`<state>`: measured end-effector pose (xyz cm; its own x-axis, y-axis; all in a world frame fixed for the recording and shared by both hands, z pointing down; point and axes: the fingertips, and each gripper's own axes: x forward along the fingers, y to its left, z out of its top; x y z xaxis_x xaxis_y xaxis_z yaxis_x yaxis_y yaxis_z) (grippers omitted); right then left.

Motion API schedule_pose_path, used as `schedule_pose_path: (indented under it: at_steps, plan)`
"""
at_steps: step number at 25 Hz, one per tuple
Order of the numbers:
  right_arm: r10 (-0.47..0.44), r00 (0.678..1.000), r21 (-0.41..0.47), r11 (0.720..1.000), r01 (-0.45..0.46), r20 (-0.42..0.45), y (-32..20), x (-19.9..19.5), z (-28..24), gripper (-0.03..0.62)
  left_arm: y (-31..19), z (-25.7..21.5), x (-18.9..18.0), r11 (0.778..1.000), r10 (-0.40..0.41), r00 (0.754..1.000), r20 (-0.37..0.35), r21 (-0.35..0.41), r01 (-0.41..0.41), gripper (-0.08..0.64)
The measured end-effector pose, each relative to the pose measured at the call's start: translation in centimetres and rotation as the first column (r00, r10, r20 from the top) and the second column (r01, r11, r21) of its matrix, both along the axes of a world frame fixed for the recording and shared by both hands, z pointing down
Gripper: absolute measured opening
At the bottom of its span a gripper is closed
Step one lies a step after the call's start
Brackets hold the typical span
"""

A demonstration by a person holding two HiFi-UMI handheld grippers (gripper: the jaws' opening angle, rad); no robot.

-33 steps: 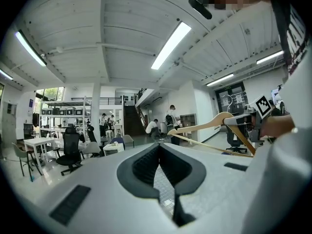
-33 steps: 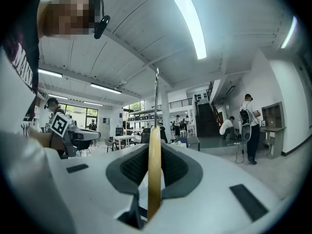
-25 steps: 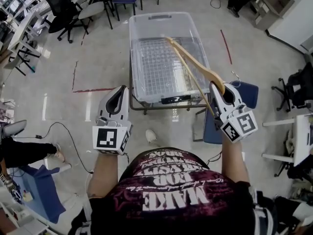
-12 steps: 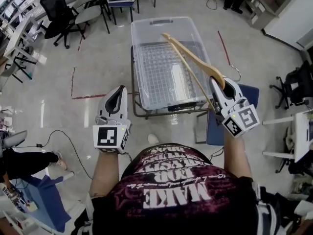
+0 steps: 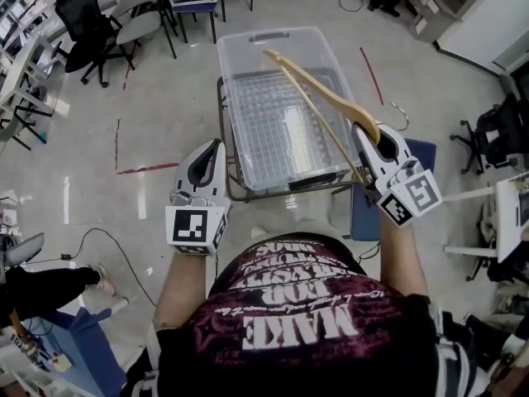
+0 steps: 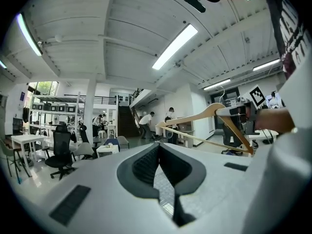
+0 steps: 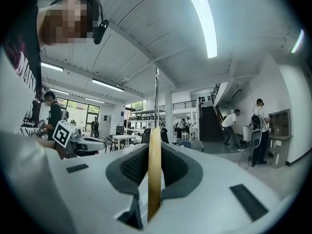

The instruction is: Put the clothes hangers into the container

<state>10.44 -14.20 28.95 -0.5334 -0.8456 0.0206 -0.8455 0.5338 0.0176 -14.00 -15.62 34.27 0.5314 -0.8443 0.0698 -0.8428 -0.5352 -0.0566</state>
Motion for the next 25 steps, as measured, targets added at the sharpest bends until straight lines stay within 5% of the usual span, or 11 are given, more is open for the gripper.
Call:
schedule_pose_path:
  at_steps: [12, 25]
  plan:
    - [-0.053, 0.998, -0.032, 0.998, 0.055, 0.04, -5.8, -0.6, 2.1, 0.06, -2.9, 0.2, -1.7, 0.997, -0.073, 0.997, 0.025, -0.023, 0.073, 0.006]
    - [-0.112, 0.994, -0.197, 0.974, 0.111, 0.004, -15.2, -0.9, 11.5, 0.06, -7.2, 1.7, -1.5, 0.986, -0.141, 0.987, 0.08, -0.074, 0.147, 0.008]
